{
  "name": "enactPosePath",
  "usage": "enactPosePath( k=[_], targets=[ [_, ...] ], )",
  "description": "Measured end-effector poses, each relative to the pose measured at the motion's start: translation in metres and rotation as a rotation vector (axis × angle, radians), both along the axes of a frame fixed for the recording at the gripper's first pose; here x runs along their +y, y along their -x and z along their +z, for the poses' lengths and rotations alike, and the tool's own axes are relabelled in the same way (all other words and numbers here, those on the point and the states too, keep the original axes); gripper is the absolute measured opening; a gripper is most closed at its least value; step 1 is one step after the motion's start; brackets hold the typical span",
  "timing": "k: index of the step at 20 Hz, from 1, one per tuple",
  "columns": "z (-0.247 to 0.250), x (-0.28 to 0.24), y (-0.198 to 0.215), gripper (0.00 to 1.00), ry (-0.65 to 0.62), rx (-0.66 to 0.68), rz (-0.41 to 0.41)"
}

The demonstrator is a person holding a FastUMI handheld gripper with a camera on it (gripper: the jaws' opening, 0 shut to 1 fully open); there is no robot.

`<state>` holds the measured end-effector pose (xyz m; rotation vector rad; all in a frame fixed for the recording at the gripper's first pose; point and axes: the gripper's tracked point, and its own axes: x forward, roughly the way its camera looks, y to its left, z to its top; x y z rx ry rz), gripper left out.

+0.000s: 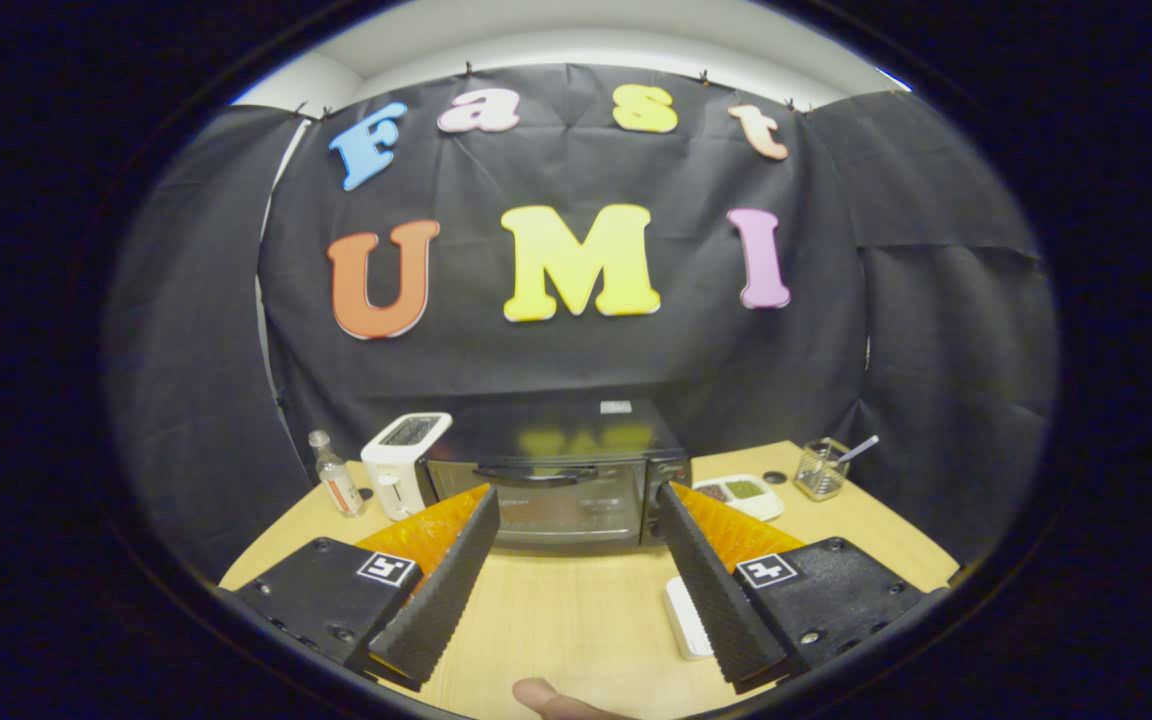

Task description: Open the toaster oven, put the food inside, and close the toaster oven door.

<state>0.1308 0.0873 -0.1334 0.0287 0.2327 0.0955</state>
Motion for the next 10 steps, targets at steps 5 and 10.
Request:
enactPosePath(
  k=[5,10],
  targets=[
    [0.074,-0.053,0.094,1.00,0.015,-0.187,-0.050],
    [0.116,-0.076,0.162,1.00,-0.015,-0.274,-0.036]
  ],
)
